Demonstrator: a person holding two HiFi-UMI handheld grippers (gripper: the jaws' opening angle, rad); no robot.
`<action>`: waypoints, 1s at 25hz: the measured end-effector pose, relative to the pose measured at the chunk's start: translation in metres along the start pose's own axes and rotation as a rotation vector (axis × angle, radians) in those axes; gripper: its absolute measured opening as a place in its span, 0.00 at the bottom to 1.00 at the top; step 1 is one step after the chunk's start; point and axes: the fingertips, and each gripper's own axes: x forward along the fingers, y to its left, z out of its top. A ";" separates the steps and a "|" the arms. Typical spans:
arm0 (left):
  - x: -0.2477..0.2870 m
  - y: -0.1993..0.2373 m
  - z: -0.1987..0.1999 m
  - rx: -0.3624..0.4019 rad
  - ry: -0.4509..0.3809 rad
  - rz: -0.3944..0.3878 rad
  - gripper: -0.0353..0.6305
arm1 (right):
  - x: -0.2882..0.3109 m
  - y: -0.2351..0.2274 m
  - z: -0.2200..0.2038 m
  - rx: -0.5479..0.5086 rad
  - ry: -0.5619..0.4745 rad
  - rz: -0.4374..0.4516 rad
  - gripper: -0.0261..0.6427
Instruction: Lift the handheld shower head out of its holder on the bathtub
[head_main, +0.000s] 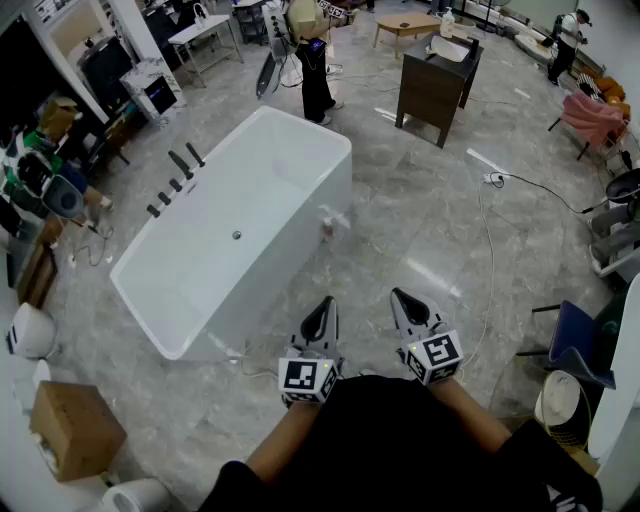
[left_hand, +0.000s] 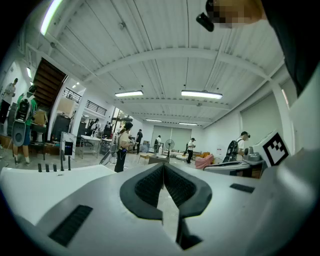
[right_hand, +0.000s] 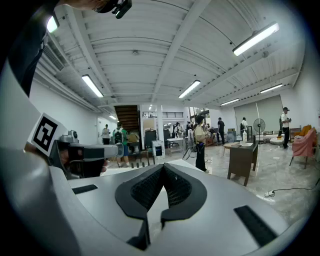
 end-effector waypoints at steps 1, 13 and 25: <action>0.001 -0.002 -0.002 0.002 0.001 -0.003 0.06 | -0.001 -0.002 0.000 -0.001 -0.004 -0.003 0.04; 0.008 -0.028 -0.004 0.017 0.001 -0.069 0.06 | -0.018 -0.018 -0.016 0.008 0.015 -0.048 0.04; 0.005 -0.018 -0.020 -0.008 0.029 -0.055 0.30 | -0.021 -0.025 -0.021 0.055 0.023 -0.019 0.28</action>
